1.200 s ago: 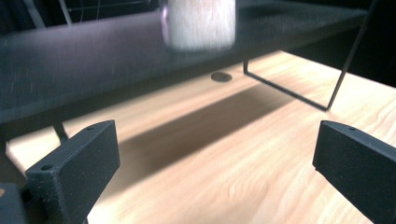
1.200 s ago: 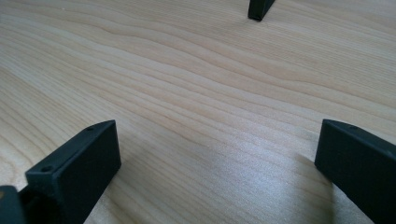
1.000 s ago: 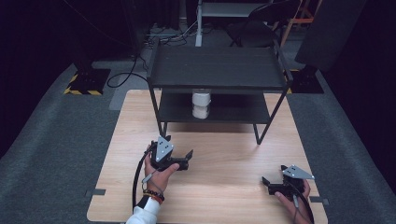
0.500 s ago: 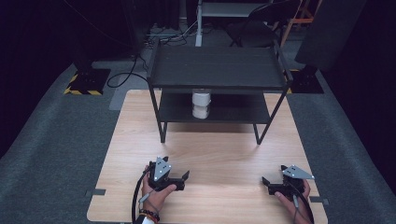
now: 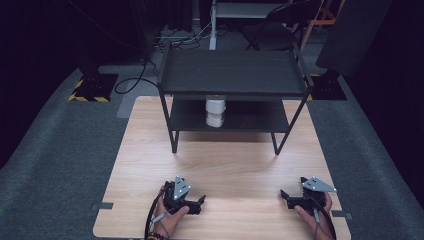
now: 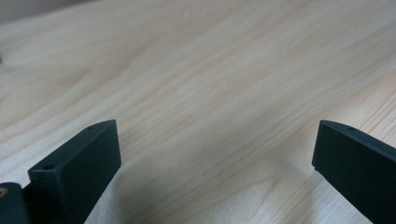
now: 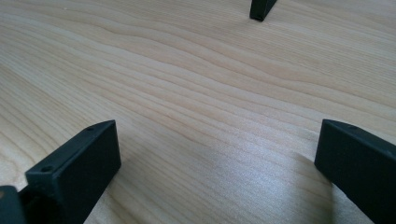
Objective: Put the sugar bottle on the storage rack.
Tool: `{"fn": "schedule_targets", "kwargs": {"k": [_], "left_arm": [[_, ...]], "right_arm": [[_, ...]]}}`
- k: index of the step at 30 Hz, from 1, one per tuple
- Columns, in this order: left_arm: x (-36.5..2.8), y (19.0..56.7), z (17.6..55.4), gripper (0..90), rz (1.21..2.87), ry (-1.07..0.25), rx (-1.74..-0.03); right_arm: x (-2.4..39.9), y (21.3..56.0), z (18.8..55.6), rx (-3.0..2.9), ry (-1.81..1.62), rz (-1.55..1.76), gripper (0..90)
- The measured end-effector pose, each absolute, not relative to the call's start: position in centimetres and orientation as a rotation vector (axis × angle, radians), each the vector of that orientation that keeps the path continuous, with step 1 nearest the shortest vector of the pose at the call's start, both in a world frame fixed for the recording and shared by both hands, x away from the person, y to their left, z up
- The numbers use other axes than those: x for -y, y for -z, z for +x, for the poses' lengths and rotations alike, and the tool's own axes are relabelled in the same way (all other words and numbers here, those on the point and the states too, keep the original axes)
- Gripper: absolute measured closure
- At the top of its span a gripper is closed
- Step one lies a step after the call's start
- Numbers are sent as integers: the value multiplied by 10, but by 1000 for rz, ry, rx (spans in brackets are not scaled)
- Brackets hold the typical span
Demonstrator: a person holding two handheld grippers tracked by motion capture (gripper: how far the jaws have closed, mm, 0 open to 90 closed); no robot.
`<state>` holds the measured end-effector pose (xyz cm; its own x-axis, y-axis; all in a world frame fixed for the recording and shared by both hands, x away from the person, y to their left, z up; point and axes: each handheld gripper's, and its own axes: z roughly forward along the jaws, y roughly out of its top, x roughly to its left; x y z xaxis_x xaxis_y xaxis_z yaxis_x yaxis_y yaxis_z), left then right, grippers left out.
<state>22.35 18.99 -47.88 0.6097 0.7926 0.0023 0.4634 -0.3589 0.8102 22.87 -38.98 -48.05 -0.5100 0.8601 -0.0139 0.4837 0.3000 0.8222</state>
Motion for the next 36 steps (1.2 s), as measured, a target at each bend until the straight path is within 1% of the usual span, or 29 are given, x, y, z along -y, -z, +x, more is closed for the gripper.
{"fn": "schedule_targets", "kwargs": {"k": [10,36], "left_arm": [[-186,488,219,2,1962,-537,-1002],[-185,488,219,3,1962,-540,-1006]], "right_arm": [[390,481,228,-2115,-1097,1193,1],[390,481,229,-2118,-1099,1196,0]]}}
